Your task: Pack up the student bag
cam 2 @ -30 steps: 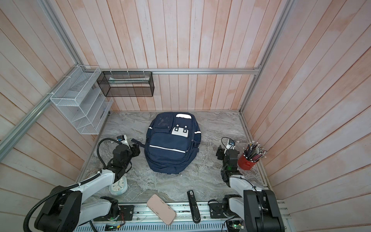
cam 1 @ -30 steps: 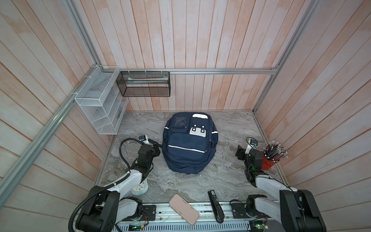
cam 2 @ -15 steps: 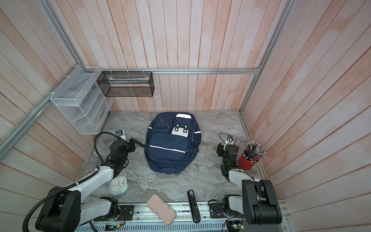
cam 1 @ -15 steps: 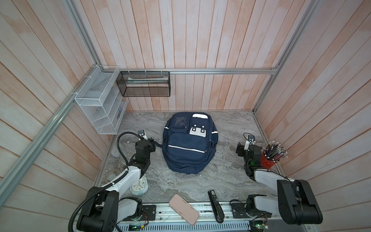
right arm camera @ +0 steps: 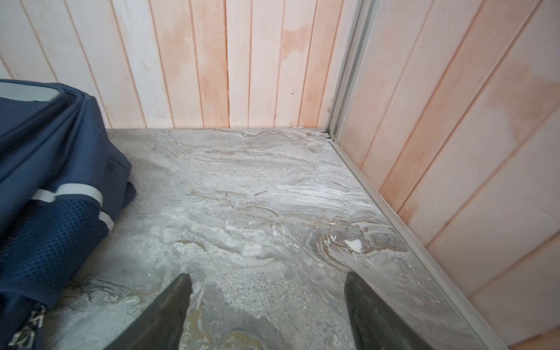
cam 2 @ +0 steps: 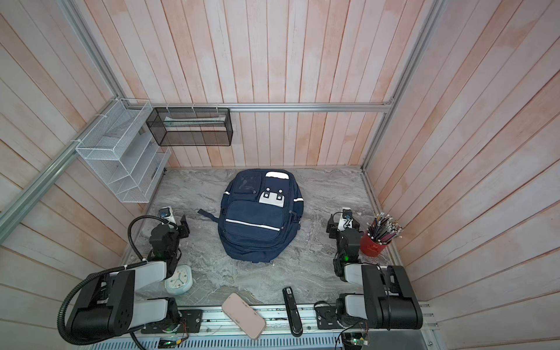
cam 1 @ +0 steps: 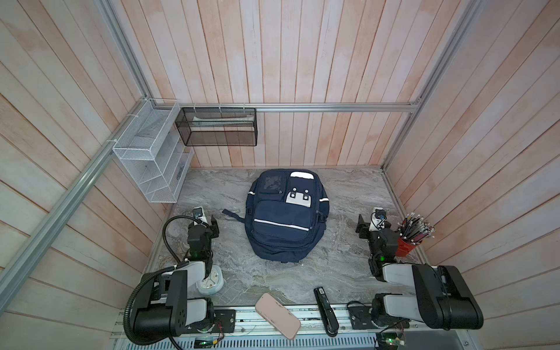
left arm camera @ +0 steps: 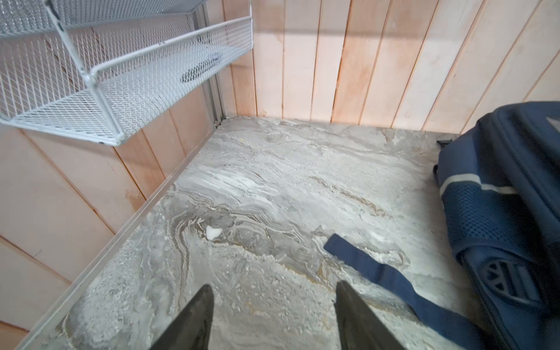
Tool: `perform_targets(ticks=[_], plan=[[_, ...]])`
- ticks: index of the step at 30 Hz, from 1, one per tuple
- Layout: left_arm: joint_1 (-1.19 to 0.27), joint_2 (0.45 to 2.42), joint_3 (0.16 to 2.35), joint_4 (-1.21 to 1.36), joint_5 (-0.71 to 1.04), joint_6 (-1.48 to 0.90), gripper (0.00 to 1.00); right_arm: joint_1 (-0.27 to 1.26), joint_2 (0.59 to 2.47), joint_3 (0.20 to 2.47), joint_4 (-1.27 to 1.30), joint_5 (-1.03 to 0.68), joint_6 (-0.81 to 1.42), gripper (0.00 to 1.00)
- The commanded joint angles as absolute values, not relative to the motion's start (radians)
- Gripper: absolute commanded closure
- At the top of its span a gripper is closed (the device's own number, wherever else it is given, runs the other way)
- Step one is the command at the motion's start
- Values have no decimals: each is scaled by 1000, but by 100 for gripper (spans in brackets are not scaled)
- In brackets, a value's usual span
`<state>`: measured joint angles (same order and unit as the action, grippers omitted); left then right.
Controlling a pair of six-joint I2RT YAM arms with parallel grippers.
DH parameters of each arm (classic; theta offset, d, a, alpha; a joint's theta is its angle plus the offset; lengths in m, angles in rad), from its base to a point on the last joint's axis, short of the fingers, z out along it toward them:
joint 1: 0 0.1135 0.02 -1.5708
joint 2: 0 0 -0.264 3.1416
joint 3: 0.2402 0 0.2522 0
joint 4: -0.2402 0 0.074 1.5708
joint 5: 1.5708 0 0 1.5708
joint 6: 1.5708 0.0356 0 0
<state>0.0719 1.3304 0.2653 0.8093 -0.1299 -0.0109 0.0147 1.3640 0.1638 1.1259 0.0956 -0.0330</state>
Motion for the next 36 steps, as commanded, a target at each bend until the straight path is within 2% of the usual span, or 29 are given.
perform_targets(ticks=[1, 4, 7, 8, 10, 13, 14, 16, 18, 21, 25, 27, 30, 32, 34, 36], plan=[[78, 1367, 309, 878, -49, 30, 34, 17, 1461, 188, 1252, 40, -44, 20], [82, 1396, 348, 834, 4, 60, 33, 10, 1546, 193, 1350, 87, -8, 17], [105, 1401, 361, 813, 58, 57, 30, 0, 1529, 225, 1252, 99, 8, 15], [147, 1407, 372, 795, 122, 34, 29, 0, 1516, 238, 1213, 93, 10, 2], [215, 1417, 384, 789, 232, -8, 30, -3, 1524, 232, 1239, 95, 15, 2], [227, 1432, 402, 769, 263, -11, 32, -2, 1517, 236, 1218, 89, 10, 2], [227, 1432, 402, 774, 269, -8, 36, -3, 1519, 233, 1227, 91, 11, 2], [225, 1366, 333, 833, 314, -55, 36, -2, 1517, 232, 1224, 93, 12, 2], [190, 1273, 258, 878, 285, -108, 32, -3, 1519, 234, 1224, 93, 11, 2], [63, 1288, 242, 906, 116, 87, 29, -3, 1518, 234, 1223, 92, 11, 2], [87, 1361, 320, 850, 130, 33, 30, -2, 1519, 236, 1223, 91, 11, 2], [136, 1375, 286, 957, 250, -97, 26, -4, 1519, 236, 1221, 89, 11, 2], [113, 1434, 302, 989, 172, -68, 24, -3, 1519, 236, 1221, 90, 12, 2], [91, 1532, 314, 1075, 208, -35, 25, -3, 1519, 236, 1221, 89, 11, 2], [57, 1529, 305, 1062, 141, -10, 24, -4, 1519, 236, 1223, 90, 11, 2], [57, 1564, 279, 1164, 116, -25, 22, -5, 1519, 235, 1221, 88, 11, 2]])
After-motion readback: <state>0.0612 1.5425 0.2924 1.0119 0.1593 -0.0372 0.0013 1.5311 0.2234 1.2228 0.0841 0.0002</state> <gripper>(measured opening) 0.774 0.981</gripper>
